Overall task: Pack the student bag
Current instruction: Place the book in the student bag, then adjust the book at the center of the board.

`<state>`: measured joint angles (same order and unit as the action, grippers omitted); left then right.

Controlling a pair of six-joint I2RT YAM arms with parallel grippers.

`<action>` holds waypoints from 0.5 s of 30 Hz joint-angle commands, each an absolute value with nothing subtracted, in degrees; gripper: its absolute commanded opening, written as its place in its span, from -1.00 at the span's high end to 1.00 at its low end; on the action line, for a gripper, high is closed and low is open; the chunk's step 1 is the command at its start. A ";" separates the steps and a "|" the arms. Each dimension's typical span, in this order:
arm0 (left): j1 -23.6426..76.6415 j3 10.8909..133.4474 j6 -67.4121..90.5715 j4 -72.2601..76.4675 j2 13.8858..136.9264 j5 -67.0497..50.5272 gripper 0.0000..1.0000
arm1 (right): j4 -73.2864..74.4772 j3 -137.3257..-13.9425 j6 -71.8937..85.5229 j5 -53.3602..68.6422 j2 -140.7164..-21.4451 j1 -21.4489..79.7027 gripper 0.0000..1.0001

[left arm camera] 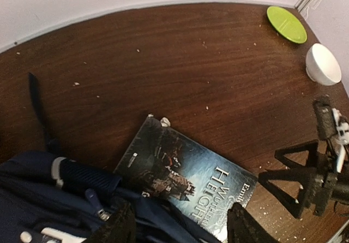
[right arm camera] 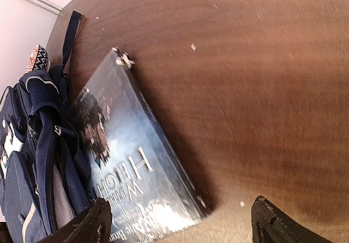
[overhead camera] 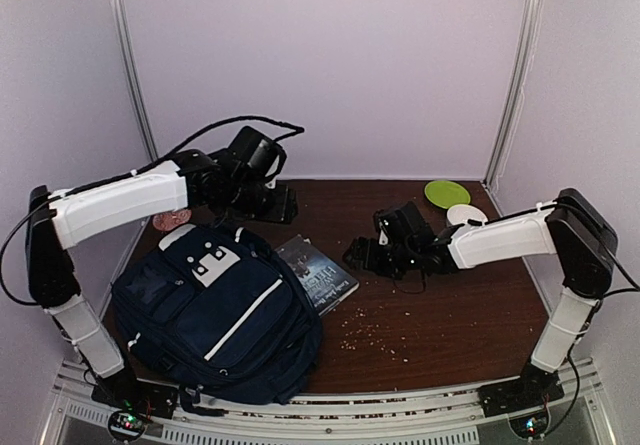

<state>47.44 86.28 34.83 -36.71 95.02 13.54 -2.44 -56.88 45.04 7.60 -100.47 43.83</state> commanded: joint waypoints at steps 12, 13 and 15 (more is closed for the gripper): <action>34.37 102.38 28.36 -30.01 118.06 -8.67 -0.95 | -27.98 -42.39 72.76 15.32 -99.03 48.25 -0.69; 33.77 102.47 28.58 -29.93 119.03 -9.10 -0.95 | -29.27 -42.57 73.86 16.15 -100.12 48.36 -0.68; 32.80 102.57 29.21 -30.10 120.75 -10.07 -0.94 | -31.73 -43.15 75.65 17.06 -102.14 48.55 -0.66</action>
<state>34.44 101.25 29.76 -31.31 117.64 -5.82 -23.33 -42.92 69.17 14.44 -98.06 48.25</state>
